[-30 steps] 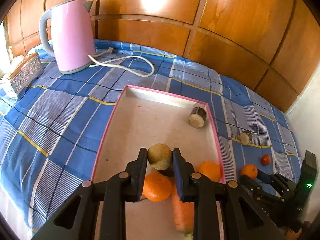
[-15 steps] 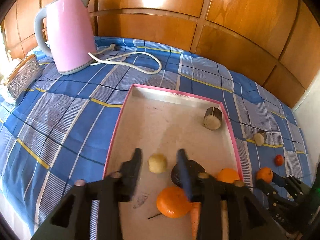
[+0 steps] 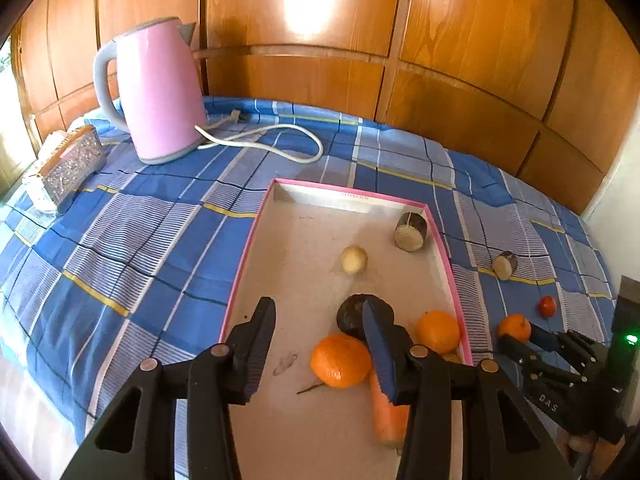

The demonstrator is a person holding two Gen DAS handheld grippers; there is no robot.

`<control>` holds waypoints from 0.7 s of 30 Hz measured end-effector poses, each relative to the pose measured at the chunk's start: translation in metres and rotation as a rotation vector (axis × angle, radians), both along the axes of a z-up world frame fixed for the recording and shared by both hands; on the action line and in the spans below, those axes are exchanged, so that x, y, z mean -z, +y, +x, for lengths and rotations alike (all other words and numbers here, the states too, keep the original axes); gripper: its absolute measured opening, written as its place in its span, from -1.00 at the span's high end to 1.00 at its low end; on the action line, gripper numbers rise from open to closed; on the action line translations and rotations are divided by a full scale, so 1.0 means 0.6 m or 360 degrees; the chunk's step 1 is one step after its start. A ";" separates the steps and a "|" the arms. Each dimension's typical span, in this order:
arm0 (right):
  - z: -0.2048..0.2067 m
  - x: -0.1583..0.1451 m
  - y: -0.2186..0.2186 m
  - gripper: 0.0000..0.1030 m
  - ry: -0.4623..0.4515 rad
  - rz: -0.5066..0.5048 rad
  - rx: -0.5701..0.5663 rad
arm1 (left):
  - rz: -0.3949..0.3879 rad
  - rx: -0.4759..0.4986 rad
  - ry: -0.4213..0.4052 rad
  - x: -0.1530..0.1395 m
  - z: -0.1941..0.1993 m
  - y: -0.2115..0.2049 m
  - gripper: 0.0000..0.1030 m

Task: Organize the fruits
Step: 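Carry the tangerine into the tray and open the right tool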

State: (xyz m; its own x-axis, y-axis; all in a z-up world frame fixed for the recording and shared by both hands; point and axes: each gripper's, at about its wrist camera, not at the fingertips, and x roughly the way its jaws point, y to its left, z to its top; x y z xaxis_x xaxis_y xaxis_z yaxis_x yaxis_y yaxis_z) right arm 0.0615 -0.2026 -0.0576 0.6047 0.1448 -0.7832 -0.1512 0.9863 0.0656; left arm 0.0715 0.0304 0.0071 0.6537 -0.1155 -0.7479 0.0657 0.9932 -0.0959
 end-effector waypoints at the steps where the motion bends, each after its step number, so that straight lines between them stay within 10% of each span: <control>1: 0.000 -0.002 0.003 0.26 -0.0006 -0.0001 -0.0002 | -0.0002 -0.0002 -0.0005 -0.002 -0.004 0.001 0.10; 21: 0.015 -0.081 0.108 0.26 -0.0108 0.0093 -0.0241 | -0.0047 -0.0021 0.0007 0.013 -0.058 0.009 0.09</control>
State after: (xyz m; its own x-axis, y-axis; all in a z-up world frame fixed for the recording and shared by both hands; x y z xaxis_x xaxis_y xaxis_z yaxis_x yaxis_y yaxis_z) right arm 0.0703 -0.1379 -0.0092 0.6238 0.2827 -0.7287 -0.3040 0.9467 0.1070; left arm 0.0367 0.0360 -0.0007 0.6522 -0.1292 -0.7470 0.0524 0.9907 -0.1256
